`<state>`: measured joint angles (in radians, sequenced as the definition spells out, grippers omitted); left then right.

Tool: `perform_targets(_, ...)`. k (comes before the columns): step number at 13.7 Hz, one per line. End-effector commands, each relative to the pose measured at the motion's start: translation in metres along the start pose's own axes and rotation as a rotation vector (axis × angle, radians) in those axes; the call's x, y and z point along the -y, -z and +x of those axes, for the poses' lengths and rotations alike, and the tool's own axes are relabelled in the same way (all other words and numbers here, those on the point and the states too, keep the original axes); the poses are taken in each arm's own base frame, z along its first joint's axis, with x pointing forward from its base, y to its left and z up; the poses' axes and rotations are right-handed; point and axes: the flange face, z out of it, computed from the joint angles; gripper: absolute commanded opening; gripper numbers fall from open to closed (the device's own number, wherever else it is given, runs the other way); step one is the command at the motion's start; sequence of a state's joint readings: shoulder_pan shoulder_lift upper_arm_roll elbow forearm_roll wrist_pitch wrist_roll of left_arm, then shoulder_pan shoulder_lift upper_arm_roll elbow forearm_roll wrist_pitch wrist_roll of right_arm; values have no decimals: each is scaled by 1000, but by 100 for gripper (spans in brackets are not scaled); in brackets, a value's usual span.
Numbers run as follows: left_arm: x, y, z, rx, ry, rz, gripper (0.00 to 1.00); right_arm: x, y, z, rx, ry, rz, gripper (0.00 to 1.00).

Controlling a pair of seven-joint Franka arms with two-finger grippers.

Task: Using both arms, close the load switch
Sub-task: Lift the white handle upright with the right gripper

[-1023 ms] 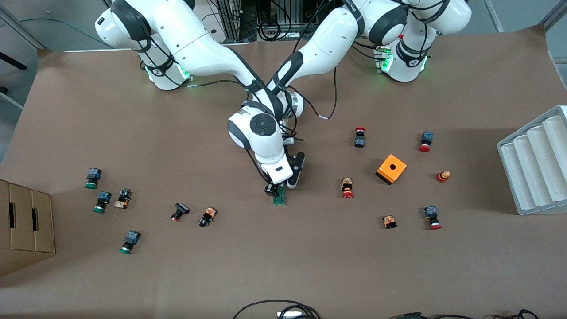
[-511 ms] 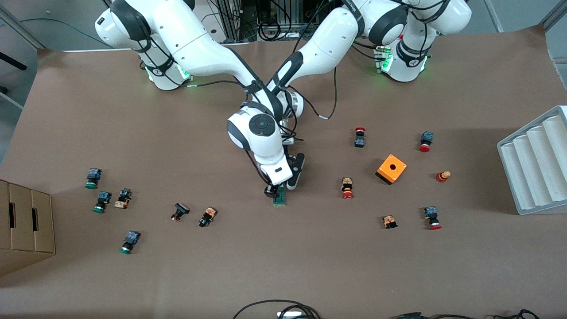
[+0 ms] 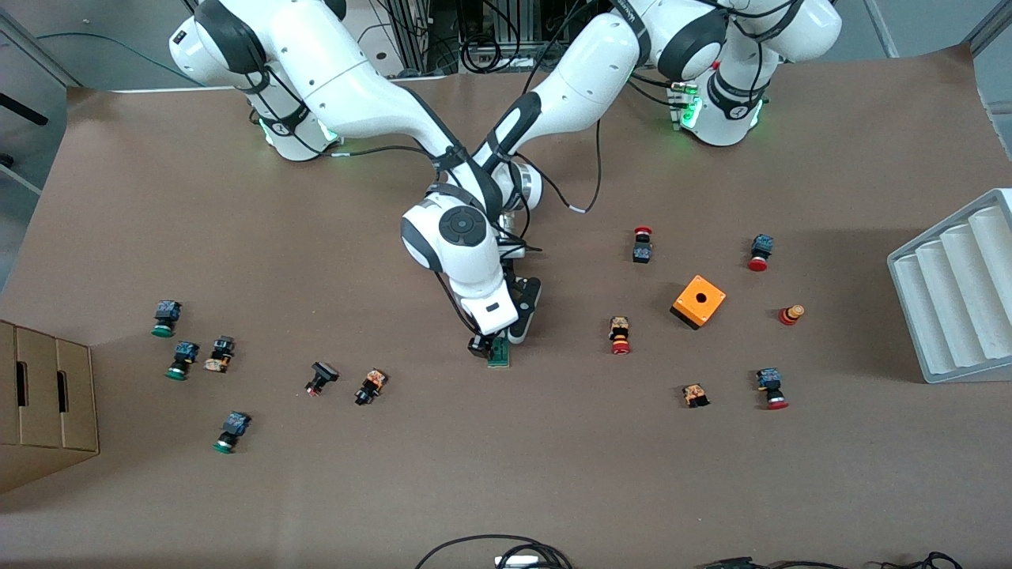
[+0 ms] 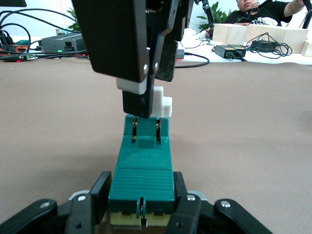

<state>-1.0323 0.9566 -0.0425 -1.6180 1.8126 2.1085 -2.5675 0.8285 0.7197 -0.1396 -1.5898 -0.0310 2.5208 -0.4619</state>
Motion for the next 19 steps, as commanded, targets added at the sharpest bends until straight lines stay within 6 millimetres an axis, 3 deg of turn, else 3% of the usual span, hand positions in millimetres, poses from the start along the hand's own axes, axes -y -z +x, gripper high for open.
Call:
perform_targets(1,-3,-2,-2,-19,9,-12,58,-17,3,-1,-14,6,-36,62)
perform_targets(19,-3,-2,-1,-19,11,-12,58,-22,11,5,-32,14,-47,60)
